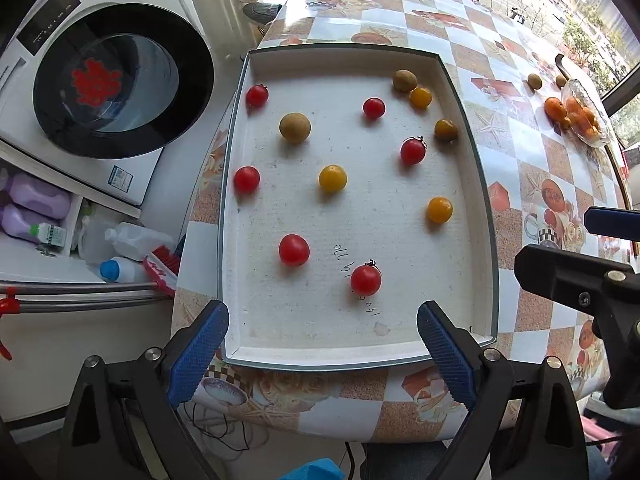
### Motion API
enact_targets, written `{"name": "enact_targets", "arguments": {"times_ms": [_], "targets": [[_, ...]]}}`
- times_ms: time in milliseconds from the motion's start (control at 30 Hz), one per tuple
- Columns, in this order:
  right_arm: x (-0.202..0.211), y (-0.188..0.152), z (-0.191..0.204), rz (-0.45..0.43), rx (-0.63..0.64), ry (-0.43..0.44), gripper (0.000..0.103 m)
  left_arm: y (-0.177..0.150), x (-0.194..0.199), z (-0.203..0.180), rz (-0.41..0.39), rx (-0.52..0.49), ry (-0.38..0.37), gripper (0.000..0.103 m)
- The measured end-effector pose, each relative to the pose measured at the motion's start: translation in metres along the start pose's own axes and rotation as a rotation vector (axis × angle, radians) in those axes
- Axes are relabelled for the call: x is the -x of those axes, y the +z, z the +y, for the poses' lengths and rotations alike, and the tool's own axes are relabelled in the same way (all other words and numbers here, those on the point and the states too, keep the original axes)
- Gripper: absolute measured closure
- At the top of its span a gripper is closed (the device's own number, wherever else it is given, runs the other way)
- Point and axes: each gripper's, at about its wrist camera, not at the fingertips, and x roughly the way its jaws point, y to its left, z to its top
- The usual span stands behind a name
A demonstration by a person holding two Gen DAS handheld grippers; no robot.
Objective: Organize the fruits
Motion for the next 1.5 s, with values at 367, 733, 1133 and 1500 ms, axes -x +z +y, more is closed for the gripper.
{"name": "enact_targets", "arguments": {"times_ms": [367, 733, 1133, 1500], "targets": [[0.018, -0.002, 0.011, 0.010, -0.012, -0.040, 0.000, 0.001, 0.022, -0.002, -0.012, -0.050, 0.003, 0.007], [0.026, -0.005, 0.022, 0.023, 0.063, -0.051, 0.000, -0.005, 0.031, 0.004, -0.018, -0.044, 0.028, 0.007], [0.035, -0.009, 0.018, 0.018, 0.115, -0.067, 0.000, -0.013, 0.040, -0.010, -0.022, -0.034, 0.037, 0.007], [0.035, -0.008, 0.020, 0.016, 0.131, -0.065, 0.000, -0.013, 0.042, -0.012, -0.027, -0.035, 0.040, 0.007]]}}
